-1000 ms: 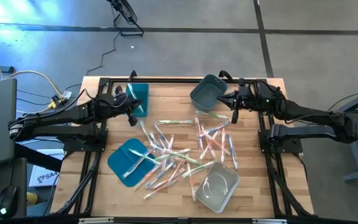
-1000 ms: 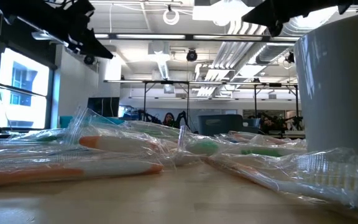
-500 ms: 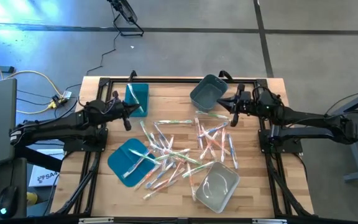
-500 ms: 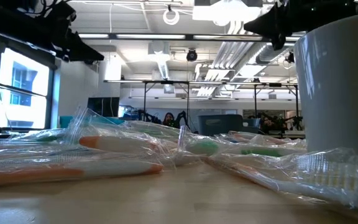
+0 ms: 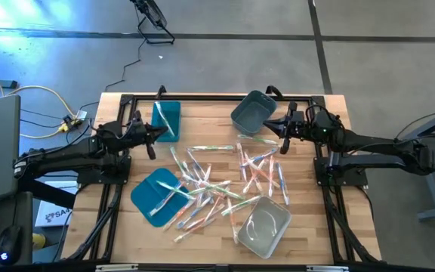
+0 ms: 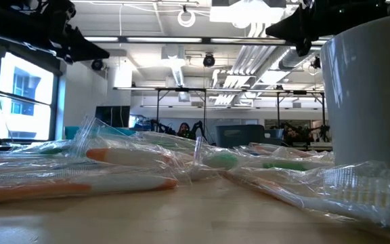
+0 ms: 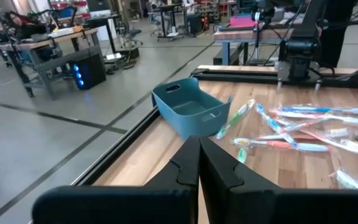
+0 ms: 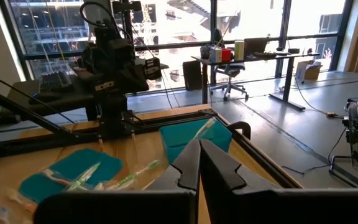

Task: Pick & Place Toothbrushes
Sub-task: Put the green toothbrush into the blue bin

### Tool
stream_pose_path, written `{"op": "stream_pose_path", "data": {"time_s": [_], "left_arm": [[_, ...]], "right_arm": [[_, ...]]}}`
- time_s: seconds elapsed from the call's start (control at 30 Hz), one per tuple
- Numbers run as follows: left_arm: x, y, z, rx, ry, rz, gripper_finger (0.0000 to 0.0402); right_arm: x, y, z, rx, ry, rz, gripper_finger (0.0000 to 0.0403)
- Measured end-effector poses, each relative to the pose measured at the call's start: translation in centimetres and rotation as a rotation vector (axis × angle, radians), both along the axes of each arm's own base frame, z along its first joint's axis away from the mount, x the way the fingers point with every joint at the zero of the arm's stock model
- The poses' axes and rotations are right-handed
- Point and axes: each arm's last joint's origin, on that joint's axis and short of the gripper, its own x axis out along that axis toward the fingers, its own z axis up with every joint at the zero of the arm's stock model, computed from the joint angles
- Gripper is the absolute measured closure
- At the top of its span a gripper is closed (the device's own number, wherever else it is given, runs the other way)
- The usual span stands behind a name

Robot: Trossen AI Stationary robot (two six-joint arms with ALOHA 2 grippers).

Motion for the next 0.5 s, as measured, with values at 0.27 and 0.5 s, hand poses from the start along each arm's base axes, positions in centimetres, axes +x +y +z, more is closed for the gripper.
{"op": "stream_pose_path", "data": {"time_s": [0.27, 0.5], "left_arm": [[-0.04, -0.01, -0.45, -0.013, 0.045, 0.000, 0.0401], [-0.04, -0.01, -0.45, -0.013, 0.045, 0.001, 0.0401]], "right_arm": [[0.00, -0.01, -0.01, -0.001, 0.001, -0.004, 0.0400], [0.00, -0.02, -0.01, -0.016, 0.005, -0.007, 0.0400]]}}
